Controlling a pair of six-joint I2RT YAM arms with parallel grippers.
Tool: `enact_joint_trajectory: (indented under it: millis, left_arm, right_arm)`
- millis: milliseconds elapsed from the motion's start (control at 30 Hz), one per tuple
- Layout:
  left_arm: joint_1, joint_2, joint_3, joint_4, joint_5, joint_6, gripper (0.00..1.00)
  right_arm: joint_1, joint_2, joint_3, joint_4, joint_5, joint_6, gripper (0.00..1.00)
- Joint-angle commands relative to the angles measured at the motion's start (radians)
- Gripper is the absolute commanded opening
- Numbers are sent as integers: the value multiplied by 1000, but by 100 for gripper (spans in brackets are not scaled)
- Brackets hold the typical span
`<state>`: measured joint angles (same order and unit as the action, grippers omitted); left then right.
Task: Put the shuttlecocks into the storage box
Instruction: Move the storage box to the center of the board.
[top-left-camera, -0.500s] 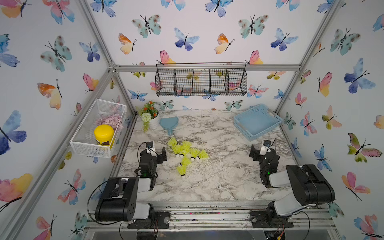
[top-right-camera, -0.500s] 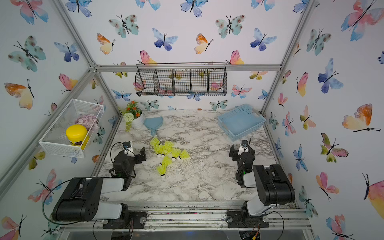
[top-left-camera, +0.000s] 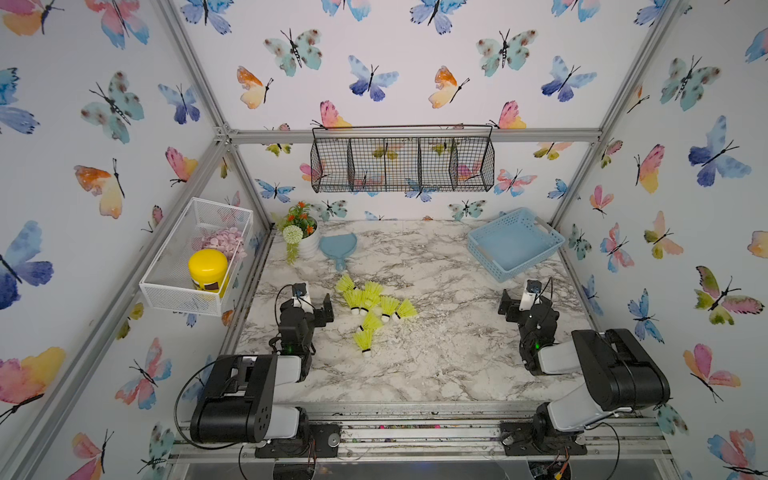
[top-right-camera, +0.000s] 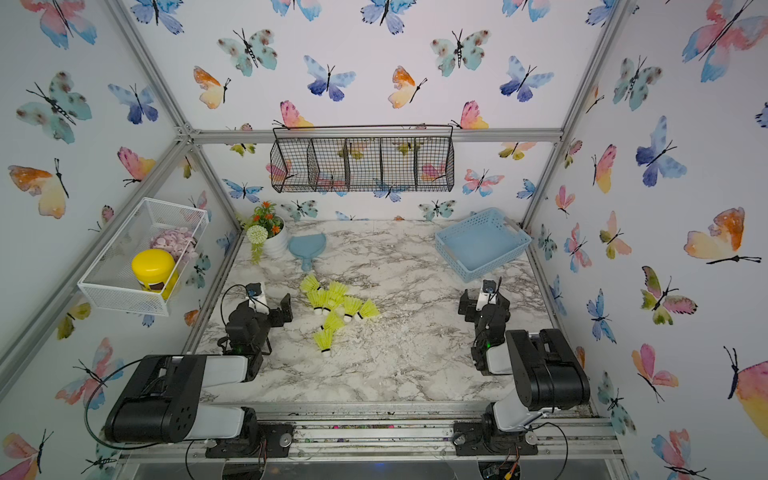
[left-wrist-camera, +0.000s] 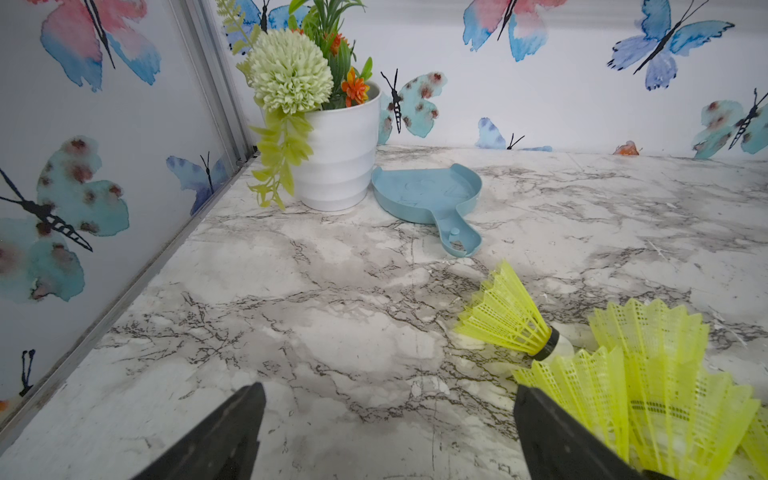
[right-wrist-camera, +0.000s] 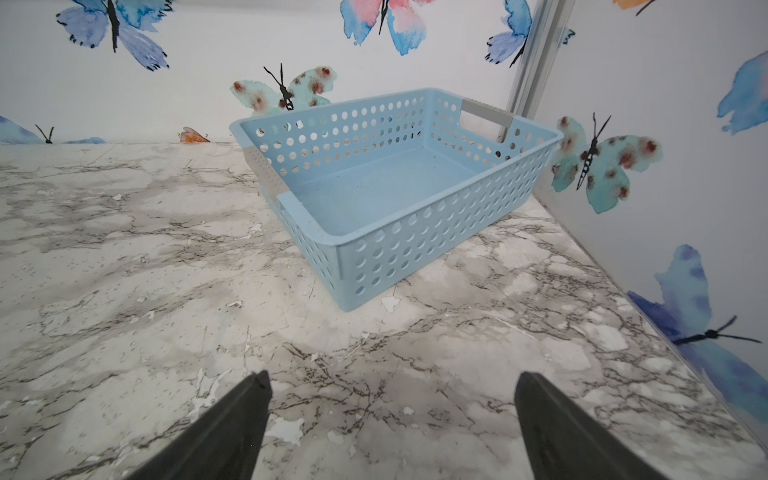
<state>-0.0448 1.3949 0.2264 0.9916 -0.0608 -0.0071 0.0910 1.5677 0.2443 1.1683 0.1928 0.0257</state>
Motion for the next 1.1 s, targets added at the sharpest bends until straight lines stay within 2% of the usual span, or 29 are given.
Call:
enact_joint_trajectory:
  millis: [0, 300, 433, 500, 600, 700, 800, 933, 1067]
  left_arm:
    - [6, 5, 11, 29, 16, 7, 98]
    - [6, -21, -10, 52, -13, -4, 98]
    - [5, -153, -10, -61, -102, -36, 99]
    - [4, -220, 13, -152, -135, -52, 98]
    - [4, -307, 84, -335, -191, -163, 98]
    - [4, -347, 160, -478, -152, -286, 98]
    - [3, -343, 255, -628, -62, -355, 98]
    - [3, -315, 399, -855, 22, -376, 98]
    - [3, -323, 474, -1002, 52, -368, 98]
  right_arm:
    - [3, 7, 11, 24, -7, 1, 98]
    - [3, -17, -4, 57, 8, 6, 98]
    - [3, -127, 32, -135, 36, 25, 98]
    - [3, -176, 83, -290, 77, 76, 98]
    - [3, -198, 189, -525, 117, 181, 98]
    - [3, -193, 286, -674, 145, 244, 98]
    - [-1, -176, 376, -784, 94, 266, 100]
    - [-28, -110, 560, -983, 10, 312, 100]
    - [-77, -41, 692, -1086, -83, 348, 96]
